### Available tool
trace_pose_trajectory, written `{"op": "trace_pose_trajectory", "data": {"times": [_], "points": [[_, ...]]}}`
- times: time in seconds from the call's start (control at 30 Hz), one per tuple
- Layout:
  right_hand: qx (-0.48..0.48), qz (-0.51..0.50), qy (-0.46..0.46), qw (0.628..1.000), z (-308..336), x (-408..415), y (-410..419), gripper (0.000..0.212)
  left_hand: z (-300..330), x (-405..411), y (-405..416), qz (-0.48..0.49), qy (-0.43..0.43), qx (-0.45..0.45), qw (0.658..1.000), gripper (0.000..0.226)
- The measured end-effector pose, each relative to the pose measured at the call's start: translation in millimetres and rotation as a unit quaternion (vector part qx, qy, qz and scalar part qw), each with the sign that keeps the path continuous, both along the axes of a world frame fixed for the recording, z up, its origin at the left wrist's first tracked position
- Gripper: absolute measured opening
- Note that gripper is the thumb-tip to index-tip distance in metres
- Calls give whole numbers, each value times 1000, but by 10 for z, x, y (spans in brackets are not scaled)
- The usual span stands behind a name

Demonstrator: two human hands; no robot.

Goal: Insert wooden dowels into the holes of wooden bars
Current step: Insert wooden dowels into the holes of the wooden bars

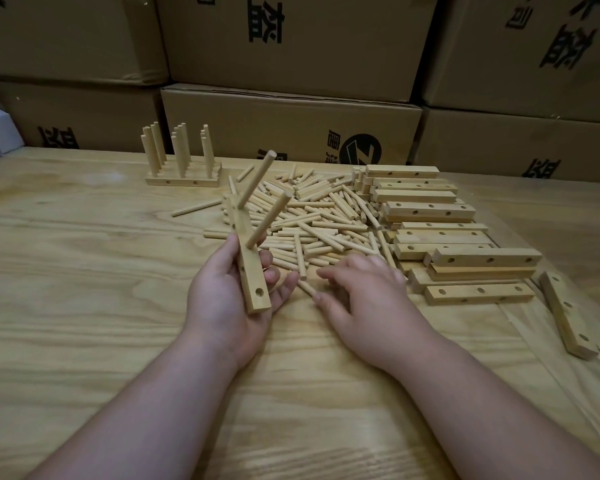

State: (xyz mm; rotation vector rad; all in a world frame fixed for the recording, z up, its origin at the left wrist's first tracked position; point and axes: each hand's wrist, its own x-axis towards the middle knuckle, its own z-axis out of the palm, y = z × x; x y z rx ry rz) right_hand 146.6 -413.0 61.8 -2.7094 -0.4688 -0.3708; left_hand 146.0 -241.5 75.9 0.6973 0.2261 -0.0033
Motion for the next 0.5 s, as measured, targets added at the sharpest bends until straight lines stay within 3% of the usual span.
{"op": "trace_pose_trajectory", "data": {"times": [0.17, 0.3, 0.5], "points": [[4, -64, -4, 998, -14, 25, -16, 16, -19, 35, -4, 10, 14, 21, 1000, 29], [94, -72, -11, 993, 22, 37, -45, 7, -24, 44, 5, 16, 9, 23, 1000, 28], [184, 65, 25, 980, 73, -54, 12, 10, -21, 54, 17, 33, 17, 43, 998, 29]]}}
